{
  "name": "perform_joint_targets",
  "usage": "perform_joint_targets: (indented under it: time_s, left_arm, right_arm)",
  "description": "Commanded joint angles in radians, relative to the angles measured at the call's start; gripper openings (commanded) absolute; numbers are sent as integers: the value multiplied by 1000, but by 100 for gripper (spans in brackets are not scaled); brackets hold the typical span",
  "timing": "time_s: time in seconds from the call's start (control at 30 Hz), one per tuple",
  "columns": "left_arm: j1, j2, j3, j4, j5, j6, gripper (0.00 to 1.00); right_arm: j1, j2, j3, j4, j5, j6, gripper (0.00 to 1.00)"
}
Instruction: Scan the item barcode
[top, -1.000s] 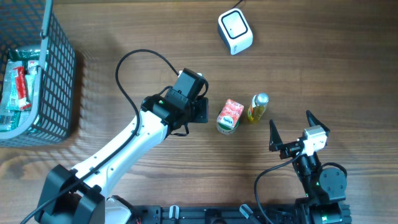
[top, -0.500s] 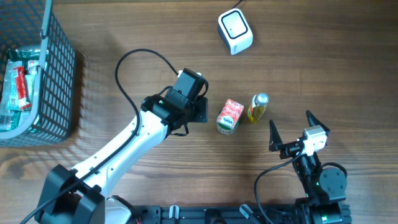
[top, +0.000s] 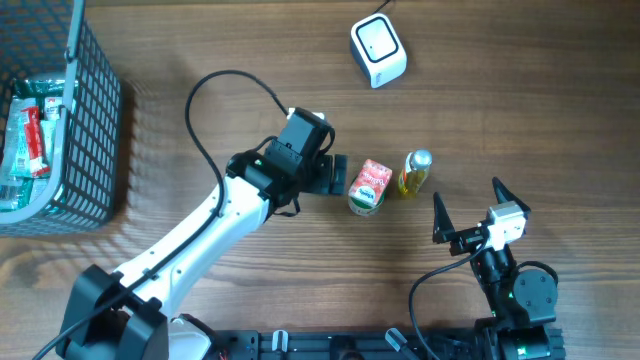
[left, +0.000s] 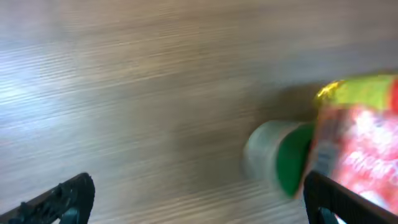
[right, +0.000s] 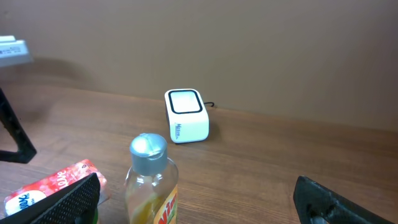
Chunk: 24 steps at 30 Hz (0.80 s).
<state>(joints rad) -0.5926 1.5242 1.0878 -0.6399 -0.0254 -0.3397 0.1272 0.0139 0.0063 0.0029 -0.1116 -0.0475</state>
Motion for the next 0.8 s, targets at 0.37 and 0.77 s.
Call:
perform_joint_targets:
  time_s: [0.37,0.77]
  left_arm:
    - [758,-26,807,-156,-105,235,100]
    - [1218,275,806,-195,-96,452,100]
  right_arm:
    - [-3,2,-1,3,-2,-5,100]
    - [-3,2,-1,3,-1,-4,100]
